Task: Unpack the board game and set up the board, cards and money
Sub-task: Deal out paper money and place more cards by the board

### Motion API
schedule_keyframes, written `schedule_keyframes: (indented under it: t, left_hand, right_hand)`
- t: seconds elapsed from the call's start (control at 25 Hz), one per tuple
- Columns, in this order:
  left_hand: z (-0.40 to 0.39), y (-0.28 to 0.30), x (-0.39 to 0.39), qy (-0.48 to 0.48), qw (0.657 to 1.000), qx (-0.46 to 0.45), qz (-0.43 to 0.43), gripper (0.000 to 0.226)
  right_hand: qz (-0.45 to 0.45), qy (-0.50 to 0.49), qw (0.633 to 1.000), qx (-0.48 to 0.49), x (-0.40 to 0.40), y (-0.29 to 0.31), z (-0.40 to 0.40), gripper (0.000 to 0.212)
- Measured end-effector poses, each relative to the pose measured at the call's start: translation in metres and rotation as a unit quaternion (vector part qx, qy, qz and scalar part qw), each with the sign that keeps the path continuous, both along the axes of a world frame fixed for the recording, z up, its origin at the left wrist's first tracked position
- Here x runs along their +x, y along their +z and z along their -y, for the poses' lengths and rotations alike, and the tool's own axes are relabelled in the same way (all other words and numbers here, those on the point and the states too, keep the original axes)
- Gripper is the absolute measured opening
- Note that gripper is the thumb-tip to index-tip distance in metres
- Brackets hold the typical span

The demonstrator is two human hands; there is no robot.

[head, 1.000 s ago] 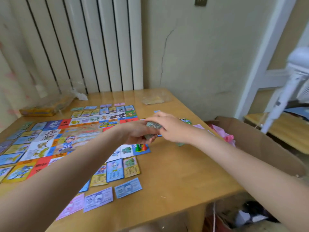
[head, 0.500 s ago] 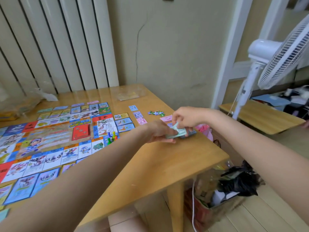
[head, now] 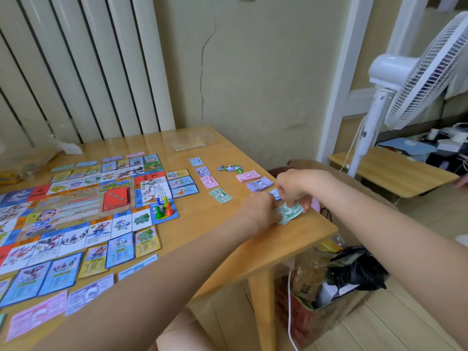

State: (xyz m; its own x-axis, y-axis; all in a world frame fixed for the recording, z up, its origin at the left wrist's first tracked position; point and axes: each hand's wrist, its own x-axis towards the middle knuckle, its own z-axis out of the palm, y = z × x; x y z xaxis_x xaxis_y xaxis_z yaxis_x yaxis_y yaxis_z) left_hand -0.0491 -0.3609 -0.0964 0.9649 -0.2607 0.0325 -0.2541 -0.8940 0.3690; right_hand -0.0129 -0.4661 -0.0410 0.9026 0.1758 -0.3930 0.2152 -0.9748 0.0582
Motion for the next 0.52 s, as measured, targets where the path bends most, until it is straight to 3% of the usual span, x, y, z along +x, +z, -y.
schedule_keyframes:
  t: [0.08,0.2,0.36,0.52]
  left_hand:
    - [-0.001,-0.002,0.002,-0.003,1.000,0.001,0.016,0.035]
    - [-0.013,0.003,0.006,0.003,0.999,-0.029,0.035,0.026]
    - [-0.044,0.016,0.023,0.060,0.994,-0.067,0.064,0.023]
    - [-0.085,0.028,0.040,0.096,0.993,-0.023,0.057,0.026]
  right_hand:
    - [0.029,0.012,0.996,-0.080,-0.007,0.001,-0.006,0.020]
    - [0.103,0.030,0.983,-0.150,-0.008,0.004,-0.014,0.047]
    - [0.216,0.089,0.972,-0.028,0.010,0.010,-0.033,0.029]
    - [0.184,0.110,0.970,0.115,0.045,0.003,-0.059,0.008]
